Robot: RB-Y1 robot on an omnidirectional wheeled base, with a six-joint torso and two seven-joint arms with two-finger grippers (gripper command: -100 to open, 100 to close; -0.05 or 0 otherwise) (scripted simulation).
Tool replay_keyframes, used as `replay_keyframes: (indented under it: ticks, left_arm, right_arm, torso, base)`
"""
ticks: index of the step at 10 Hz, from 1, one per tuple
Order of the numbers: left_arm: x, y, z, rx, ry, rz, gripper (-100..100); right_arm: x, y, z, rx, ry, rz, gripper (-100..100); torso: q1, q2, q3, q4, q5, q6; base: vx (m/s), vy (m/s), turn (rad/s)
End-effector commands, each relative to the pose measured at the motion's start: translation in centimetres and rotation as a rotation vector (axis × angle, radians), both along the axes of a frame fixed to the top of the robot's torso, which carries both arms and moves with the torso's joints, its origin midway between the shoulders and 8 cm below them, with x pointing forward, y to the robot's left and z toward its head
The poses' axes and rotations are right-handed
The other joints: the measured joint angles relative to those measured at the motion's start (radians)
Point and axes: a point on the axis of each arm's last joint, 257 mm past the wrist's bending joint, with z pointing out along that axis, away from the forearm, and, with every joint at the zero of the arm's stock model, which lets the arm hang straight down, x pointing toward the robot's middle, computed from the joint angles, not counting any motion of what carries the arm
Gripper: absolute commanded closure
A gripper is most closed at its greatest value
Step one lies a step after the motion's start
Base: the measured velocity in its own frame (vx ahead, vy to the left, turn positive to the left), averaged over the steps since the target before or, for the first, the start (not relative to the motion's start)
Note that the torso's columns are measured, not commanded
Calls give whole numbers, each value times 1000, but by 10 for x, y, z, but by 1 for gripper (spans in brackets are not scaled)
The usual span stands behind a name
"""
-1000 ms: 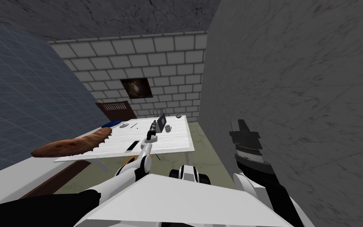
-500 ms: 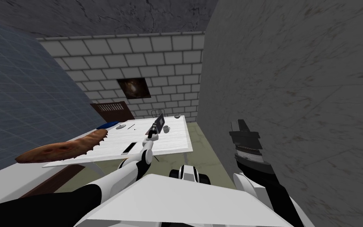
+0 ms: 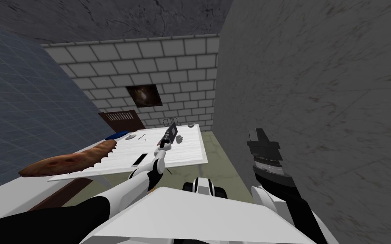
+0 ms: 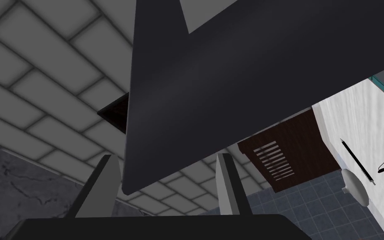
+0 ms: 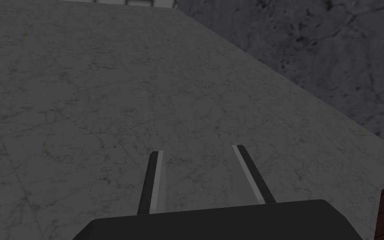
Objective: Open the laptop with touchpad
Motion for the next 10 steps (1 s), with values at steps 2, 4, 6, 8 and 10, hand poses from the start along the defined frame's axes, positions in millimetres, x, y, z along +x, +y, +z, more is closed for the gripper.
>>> replay_keyframes:
  ticks: [2, 4, 6, 8, 10]
  left_arm:
    - [9, -9, -6, -130, -21, -6, 100]
    - [16, -16, -9, -208, -33, -11, 100]
    - [19, -20, -11, -247, -38, -14, 100]
    - [25, -28, -14, -325, -48, -20, 100]
    - [25, -27, -12, -332, -53, -19, 100]
  right_arm:
    - [0, 0, 0, 0, 0, 0, 0]
    - [0, 0, 0, 0, 0, 0, 0]
    - [0, 0, 0, 0, 0, 0, 0]
    - [0, 0, 0, 0, 0, 0, 0]
    - [0, 0, 0, 0, 0, 0, 0]
  torso:
    - [-1, -1, -1, -2, 0, 2]
    - [-3, -2, -2, -4, -1, -1]
    - [-8, -2, -2, -3, -3, 0]
    - [-8, 0, 0, -1, -4, 2]
    - [-8, 1, 0, 0, -4, 3]
  base:
    - [-37, 100, 12]
    - [-42, 103, 23]
    - [-10, 53, 29]
    - [-15, 87, 33]
    - [-22, 66, 17]
